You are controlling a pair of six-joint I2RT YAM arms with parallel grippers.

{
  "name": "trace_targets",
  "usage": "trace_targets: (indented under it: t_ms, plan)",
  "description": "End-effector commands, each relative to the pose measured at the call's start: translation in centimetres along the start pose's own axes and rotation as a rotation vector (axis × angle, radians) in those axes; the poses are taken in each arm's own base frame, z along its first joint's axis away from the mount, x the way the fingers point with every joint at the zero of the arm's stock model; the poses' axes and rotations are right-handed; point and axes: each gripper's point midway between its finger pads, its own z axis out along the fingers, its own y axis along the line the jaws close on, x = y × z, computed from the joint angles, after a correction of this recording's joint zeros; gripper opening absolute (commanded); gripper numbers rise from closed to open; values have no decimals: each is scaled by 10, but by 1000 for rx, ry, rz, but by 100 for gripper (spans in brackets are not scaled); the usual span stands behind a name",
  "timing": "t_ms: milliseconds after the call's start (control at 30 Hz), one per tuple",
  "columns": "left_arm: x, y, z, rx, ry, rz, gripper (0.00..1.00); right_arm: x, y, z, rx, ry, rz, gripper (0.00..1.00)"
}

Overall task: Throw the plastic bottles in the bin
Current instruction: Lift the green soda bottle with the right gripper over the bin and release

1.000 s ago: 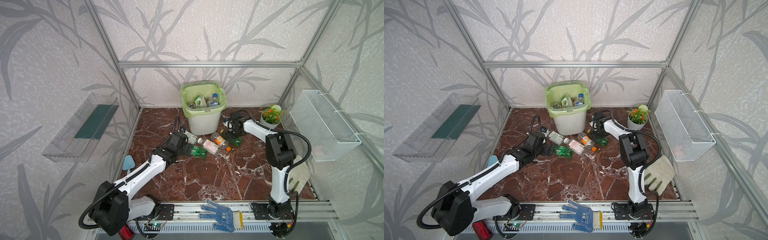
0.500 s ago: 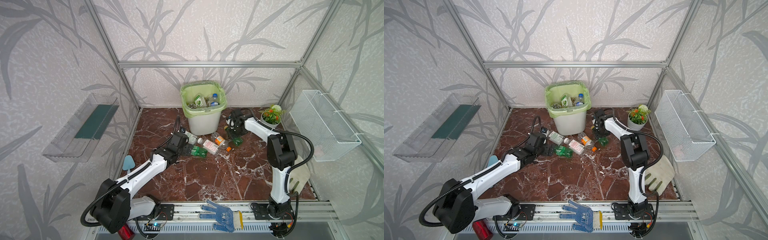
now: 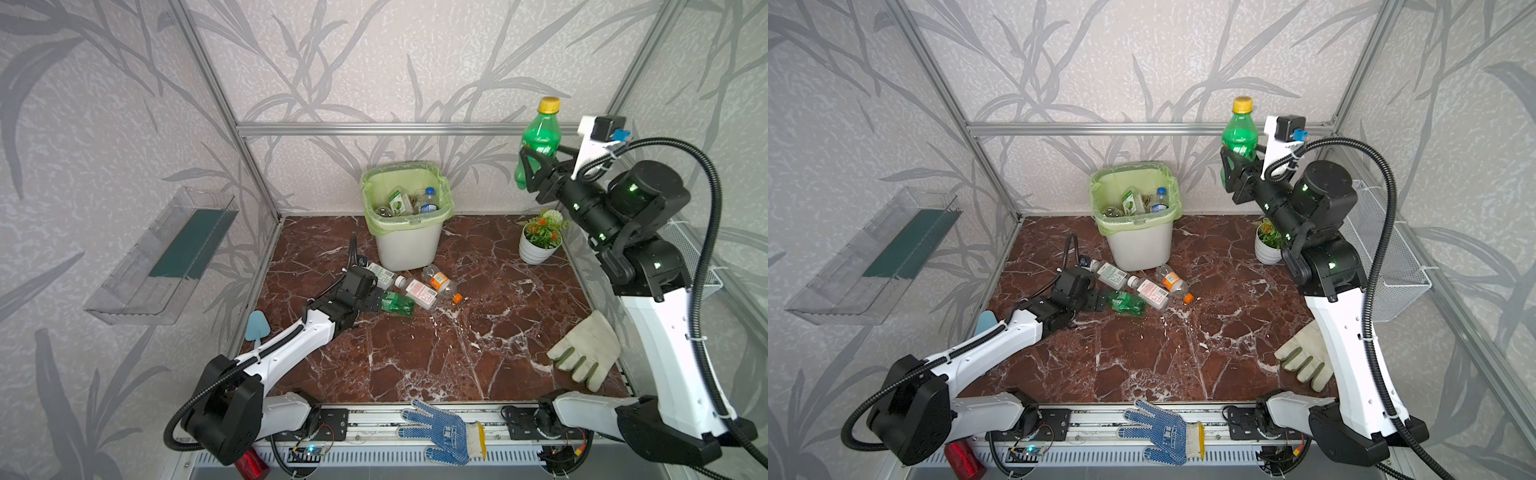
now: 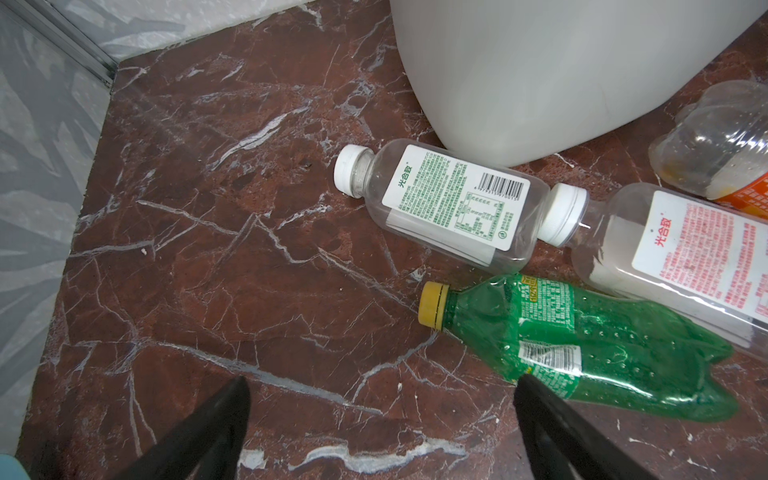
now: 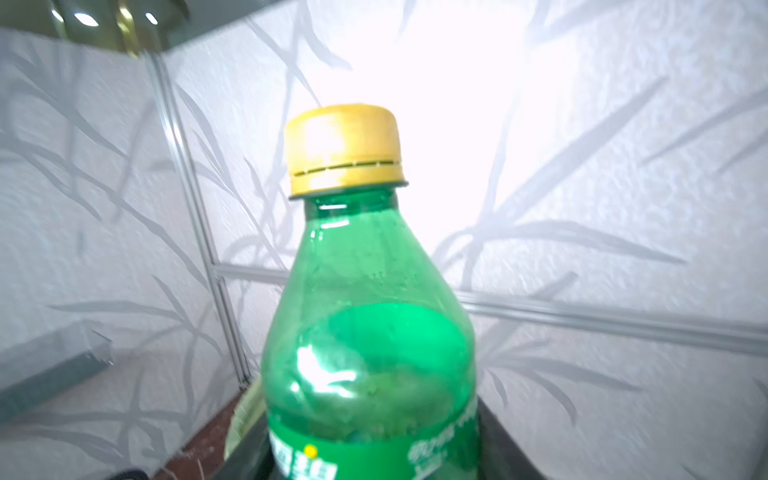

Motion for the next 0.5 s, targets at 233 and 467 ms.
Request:
trace_targets:
  t_ms: [233,467]
  plan:
    - [-1,4,-1,-16,-2,-26,99,231,85,148,-215,608,-50,68]
    - [0,6,-5,-16,-10,-13,99,167,68,144,-103,482,-116,91]
